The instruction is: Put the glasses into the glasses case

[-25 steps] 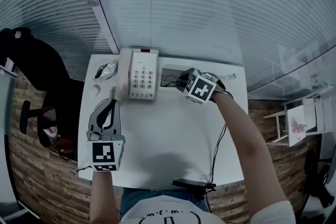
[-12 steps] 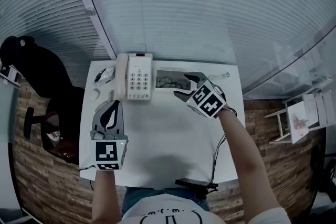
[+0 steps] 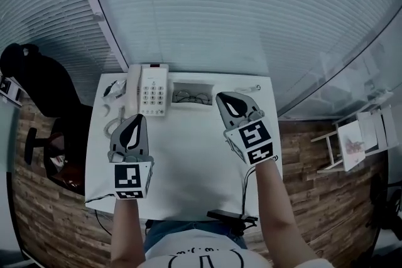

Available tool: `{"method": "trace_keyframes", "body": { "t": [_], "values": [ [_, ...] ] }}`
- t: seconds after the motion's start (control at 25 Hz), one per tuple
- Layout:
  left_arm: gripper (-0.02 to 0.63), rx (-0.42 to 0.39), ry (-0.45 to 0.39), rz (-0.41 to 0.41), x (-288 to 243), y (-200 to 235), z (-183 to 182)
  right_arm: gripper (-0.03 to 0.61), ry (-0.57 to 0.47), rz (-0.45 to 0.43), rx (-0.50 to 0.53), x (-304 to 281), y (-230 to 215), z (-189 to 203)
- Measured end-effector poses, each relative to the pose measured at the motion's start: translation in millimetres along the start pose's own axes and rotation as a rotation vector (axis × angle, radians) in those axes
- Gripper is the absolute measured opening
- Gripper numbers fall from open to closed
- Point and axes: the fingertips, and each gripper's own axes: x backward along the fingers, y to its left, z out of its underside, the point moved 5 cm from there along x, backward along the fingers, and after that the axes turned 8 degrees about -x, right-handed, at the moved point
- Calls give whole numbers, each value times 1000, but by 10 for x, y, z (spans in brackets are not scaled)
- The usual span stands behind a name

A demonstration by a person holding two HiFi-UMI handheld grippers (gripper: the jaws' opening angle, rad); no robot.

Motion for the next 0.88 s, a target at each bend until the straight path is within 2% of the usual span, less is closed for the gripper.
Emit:
{"method": "trace_keyframes", "body": {
  "t": [0.2,0.4,0.68,0.88],
  "values": [
    [17,-15,-63,23,80,-65,-203,11,-64,107,-5,424,95,-149],
    [17,13,-135,39,291,-39,-382,11,-90,212,-9,803,287,-223],
    [17,-37,-185,117,780,-98,-589,11,-182,282,-104,1404,811,-443],
    [17,8,-210,145,1126,-57,-531,11,-175,368,-102,1677,1144,-395]
  ]
}}
